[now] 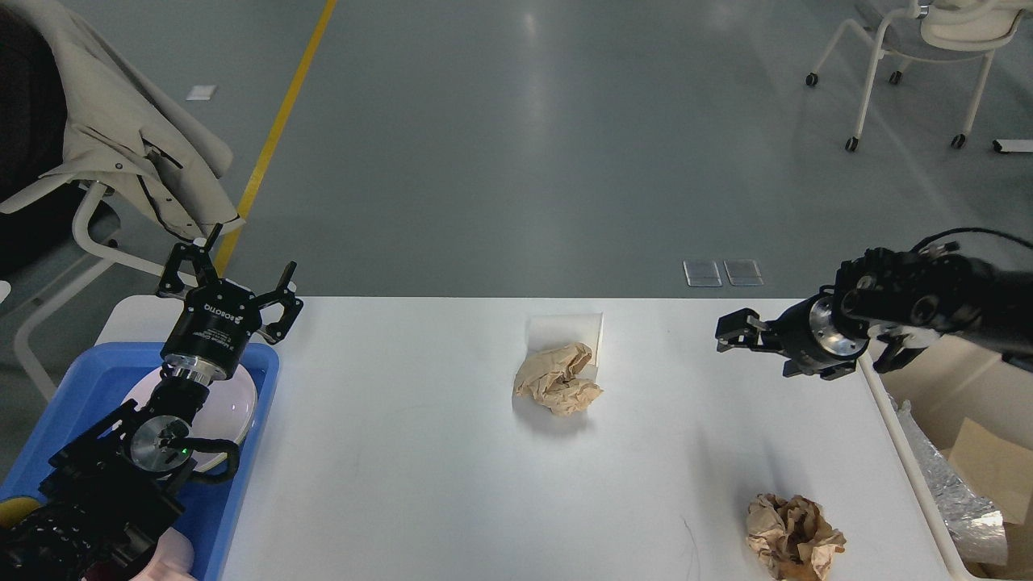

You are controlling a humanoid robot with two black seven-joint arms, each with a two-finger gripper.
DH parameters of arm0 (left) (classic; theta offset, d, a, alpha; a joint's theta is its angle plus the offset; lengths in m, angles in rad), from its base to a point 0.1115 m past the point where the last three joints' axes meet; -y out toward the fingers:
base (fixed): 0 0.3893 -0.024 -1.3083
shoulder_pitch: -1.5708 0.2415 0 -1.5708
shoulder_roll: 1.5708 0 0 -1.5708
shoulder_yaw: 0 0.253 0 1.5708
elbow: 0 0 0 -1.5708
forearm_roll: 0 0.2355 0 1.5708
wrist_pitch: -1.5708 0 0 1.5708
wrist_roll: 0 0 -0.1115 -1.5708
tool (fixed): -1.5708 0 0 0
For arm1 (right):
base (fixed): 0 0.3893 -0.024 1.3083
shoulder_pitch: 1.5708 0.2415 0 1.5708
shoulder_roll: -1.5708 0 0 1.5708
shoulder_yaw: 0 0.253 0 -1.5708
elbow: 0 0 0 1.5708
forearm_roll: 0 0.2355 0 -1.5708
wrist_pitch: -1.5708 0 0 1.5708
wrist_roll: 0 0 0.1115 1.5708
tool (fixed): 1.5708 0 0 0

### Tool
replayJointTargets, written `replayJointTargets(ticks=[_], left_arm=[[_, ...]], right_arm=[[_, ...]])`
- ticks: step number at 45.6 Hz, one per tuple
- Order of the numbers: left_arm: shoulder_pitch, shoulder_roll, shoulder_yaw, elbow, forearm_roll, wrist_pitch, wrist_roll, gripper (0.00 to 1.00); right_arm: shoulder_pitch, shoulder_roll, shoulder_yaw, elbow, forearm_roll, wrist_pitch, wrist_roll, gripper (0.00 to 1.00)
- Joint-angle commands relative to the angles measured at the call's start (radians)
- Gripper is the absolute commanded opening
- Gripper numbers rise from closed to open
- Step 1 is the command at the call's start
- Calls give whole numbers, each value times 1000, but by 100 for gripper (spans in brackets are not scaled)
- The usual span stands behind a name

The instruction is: Tidy desktop

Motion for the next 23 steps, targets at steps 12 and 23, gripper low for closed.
replayJointTargets(ticks=[12,23], left_arm=[[0,0,-2,0,0,0,0,100],[0,1,-2,0,0,0,0,100]], right_arm=[[723,-316,-73,293,-364,585,28,100],[986,-437,-82,500,-375,585,28,100]])
